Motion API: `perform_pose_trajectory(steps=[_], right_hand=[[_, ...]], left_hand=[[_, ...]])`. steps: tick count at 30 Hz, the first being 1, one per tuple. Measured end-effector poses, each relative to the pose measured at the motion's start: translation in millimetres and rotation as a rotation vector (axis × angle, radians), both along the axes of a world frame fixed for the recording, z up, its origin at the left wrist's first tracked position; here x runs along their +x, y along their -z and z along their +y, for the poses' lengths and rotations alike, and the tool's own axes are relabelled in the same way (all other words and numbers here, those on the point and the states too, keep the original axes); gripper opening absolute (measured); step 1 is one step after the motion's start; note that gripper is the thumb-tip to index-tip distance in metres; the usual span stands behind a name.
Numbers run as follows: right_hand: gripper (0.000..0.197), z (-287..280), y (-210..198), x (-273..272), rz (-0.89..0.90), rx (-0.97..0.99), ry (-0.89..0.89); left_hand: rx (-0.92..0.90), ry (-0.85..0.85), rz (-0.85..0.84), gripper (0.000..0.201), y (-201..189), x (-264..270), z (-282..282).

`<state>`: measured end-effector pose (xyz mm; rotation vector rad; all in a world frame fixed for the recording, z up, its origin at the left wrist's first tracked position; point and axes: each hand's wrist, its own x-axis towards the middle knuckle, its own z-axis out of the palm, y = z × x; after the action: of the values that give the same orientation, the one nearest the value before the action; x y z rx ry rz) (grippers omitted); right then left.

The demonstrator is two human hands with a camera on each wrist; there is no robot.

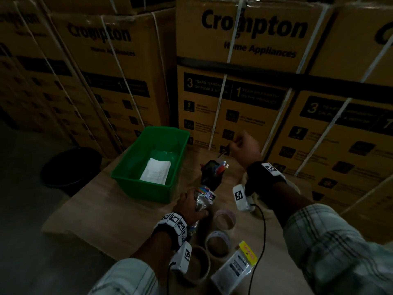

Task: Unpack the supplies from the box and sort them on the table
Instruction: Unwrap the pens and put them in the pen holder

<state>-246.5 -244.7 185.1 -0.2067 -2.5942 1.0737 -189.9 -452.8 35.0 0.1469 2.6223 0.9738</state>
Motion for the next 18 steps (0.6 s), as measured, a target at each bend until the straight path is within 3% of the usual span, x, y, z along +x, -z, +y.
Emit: perform_pose_trajectory(steps=[5,7,10,14,18], right_hand=[[0.012,-7,21,-20,-0.036,0.106,-0.026],[0.012,-11,35,-28,-0.106,0.155,-0.080],[0.029,-16,55,-31,-0.251,0.224,-0.181],[0.027,-23,66,-19,-0.200,0.266,-0.232],[0.027,-30,62,-11,-0.237,0.402,-0.380]], left_hand=[[0.009,-0.024,-0.010,0.095,0,-4,-6],[0.028,-0.036,-0.014,0.096,0,-3,-10],[0.061,-0.060,-0.047,0.105,0,-2,-15],[0.089,-0.100,-0.068,0.111,18,-9,-21],[0.097,-0.095,-0.049,0.110,11,-8,-20]])
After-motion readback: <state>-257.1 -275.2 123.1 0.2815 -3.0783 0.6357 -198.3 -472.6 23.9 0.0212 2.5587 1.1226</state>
